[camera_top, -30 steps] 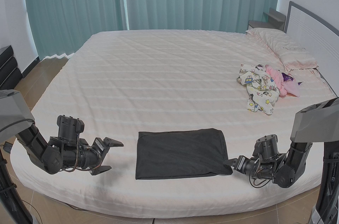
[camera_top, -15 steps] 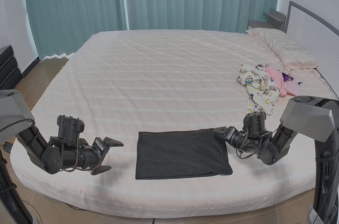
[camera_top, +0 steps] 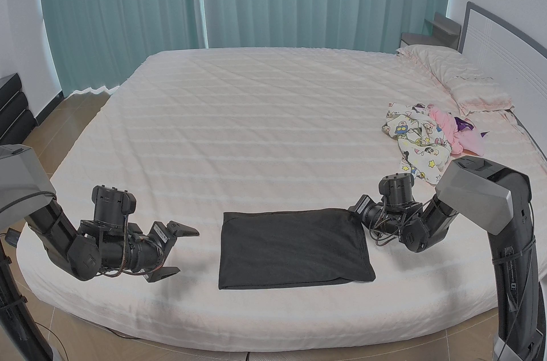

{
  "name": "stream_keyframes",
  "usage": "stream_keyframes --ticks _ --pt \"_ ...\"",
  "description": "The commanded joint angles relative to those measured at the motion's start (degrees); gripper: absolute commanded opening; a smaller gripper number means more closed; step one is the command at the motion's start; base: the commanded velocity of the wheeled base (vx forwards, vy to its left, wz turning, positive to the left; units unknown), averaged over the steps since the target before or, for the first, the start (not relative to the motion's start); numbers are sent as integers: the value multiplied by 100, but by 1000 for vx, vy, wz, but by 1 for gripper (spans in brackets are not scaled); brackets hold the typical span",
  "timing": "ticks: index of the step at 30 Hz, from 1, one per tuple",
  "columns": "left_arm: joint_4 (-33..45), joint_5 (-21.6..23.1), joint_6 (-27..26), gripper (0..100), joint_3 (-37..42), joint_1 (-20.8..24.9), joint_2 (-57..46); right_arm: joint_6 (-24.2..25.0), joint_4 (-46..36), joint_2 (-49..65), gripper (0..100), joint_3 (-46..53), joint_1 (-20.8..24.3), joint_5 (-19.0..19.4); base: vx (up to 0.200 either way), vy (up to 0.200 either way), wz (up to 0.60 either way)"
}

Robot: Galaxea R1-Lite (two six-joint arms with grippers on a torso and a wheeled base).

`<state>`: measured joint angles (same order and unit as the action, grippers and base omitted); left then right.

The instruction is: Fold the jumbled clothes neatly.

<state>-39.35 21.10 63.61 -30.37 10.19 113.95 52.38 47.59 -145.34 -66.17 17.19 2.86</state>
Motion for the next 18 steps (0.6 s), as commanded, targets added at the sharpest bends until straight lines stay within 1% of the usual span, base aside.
stream_keyframes --ticks 1,4,6,9,16,17,18 --pt "-2 -1 2 100 -4 0 5 9 40 -118 0 -45 -14 -32 0 0 0" --pt "-2 -1 2 100 4 0 5 18 66 -127 0 -63 -31 -155 0 0 0" --pt "-2 -1 2 100 4 0 5 44 136 -153 0 -168 -84 -313 0 0 0" --pt "-2 -1 2 100 4 0 5 202 171 -188 0 -194 -119 -357 0 0 0" --pt "-2 -1 -7 100 -4 0 5 193 154 -162 0 -124 -84 -374 0 0 0" --pt "-2 -1 2 100 -4 0 5 193 154 -162 100 -124 -84 -374 0 0 0" --pt "-2 -1 2 100 -4 0 5 193 154 -153 100 -115 -84 -374 0 0 0"
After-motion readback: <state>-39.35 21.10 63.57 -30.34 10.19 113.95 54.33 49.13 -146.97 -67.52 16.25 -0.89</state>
